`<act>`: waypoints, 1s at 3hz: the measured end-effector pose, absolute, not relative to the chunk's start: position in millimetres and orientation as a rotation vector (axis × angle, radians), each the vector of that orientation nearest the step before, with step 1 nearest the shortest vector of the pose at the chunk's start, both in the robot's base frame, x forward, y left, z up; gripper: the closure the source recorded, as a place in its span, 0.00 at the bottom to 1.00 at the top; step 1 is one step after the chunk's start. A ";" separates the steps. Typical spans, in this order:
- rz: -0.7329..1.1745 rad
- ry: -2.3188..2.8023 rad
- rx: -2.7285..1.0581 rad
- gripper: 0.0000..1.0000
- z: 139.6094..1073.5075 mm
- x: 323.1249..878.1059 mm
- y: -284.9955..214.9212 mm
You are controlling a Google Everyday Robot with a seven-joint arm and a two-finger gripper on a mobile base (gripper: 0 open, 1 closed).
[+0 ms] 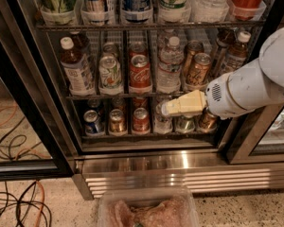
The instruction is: Pick water bottle from middle shelf of fridge
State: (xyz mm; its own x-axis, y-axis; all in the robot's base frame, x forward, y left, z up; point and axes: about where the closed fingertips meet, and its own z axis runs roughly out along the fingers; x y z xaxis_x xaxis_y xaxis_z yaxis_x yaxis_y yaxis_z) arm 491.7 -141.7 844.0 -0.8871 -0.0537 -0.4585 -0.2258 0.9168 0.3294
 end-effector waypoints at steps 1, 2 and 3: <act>0.525 2.626 -0.202 0.00 844.0 491.7 -141.7; 0.560 2.574 -0.152 0.00 843.1 502.1 -130.4; 0.526 2.481 -0.099 0.00 840.2 522.2 -108.8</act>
Offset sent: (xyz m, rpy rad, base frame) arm 0.0346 0.0322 -0.0047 0.1423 -0.1165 -0.1153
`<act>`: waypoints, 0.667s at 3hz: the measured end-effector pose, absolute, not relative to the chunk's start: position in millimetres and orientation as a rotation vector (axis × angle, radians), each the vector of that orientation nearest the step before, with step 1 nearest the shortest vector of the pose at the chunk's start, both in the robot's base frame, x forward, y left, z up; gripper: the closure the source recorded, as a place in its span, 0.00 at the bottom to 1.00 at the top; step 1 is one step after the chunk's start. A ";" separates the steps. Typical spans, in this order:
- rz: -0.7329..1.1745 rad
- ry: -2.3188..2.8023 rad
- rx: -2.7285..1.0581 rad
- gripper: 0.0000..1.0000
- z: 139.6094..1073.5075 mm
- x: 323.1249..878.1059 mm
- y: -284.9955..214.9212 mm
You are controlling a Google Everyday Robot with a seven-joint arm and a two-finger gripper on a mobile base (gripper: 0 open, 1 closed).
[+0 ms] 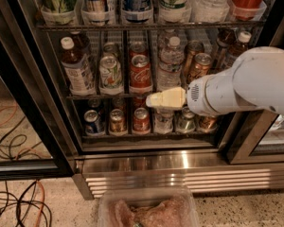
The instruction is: Pick water bottle from middle shelf of fridge
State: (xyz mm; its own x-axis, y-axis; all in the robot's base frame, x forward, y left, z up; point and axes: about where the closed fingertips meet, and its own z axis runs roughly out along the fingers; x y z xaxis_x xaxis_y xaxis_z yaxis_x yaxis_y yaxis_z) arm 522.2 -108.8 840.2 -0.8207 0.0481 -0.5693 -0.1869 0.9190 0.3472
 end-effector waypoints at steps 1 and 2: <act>0.457 2.365 -0.053 0.00 847.6 555.5 -102.8; 0.457 2.365 -0.053 0.00 847.6 555.5 -102.8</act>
Offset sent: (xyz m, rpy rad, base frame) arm 0.0262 0.0067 0.0024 -0.0144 -0.0887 -0.0472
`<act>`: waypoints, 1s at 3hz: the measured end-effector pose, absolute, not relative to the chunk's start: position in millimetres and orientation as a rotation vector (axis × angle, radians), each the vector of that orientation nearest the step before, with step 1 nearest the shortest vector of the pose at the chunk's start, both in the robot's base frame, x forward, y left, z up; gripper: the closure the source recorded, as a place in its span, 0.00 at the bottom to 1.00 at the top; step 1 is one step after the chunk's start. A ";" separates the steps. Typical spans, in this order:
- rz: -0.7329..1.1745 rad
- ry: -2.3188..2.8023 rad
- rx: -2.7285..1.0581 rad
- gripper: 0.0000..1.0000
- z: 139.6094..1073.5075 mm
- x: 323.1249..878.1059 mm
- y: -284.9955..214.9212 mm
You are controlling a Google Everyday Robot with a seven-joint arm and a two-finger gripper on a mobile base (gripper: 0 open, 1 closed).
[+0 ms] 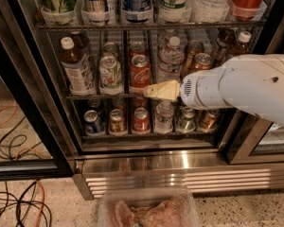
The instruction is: Pick water bottle from middle shelf of fridge
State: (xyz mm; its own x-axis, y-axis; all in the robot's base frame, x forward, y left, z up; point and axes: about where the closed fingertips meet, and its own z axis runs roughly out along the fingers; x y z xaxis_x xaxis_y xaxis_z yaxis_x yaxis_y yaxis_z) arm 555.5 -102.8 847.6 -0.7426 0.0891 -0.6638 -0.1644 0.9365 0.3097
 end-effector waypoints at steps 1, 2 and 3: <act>0.434 2.312 -0.066 0.00 848.1 560.8 -99.1; 0.391 2.222 -0.073 0.00 853.4 578.9 -100.1; 0.349 2.161 -0.088 0.00 858.3 595.3 -105.4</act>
Offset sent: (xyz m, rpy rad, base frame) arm 0.0521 0.0071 0.0077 -0.0758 -0.2826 -0.0583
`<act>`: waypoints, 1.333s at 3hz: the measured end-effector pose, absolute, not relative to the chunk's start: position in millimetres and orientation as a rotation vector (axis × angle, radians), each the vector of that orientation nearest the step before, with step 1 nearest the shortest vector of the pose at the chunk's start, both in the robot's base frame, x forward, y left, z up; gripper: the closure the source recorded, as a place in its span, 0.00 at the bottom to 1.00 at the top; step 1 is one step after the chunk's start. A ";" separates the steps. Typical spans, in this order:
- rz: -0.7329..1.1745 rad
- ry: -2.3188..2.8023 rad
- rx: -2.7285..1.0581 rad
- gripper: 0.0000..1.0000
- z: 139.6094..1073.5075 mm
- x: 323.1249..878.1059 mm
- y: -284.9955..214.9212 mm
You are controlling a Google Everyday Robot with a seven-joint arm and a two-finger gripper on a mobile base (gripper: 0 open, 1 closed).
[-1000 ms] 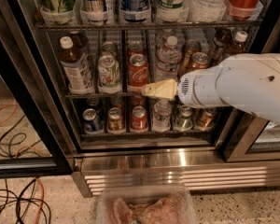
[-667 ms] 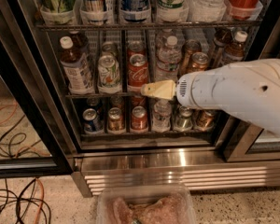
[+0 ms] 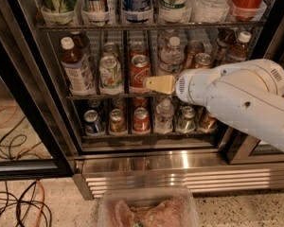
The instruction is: Pick water bottle from middle shelf of fridge
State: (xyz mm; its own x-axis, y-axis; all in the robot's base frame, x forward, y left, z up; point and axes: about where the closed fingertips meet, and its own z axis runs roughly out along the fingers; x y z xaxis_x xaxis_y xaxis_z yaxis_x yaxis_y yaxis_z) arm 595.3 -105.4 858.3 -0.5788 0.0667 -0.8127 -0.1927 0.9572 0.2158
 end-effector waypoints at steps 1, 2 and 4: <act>0.315 2.129 -0.102 0.06 861.0 606.7 -109.1; 0.305 2.119 -0.101 0.15 860.2 616.2 -107.3; 0.309 2.113 -0.102 0.20 858.3 627.5 -97.1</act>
Offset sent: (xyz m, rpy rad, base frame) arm 0.0340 0.0116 -0.0106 -0.0352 -0.0609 -0.0305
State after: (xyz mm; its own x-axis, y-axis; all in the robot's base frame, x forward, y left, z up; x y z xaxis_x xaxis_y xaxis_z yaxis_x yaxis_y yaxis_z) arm 627.5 -97.1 858.3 -0.5335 0.0493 -0.8444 -0.1947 0.9643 0.1793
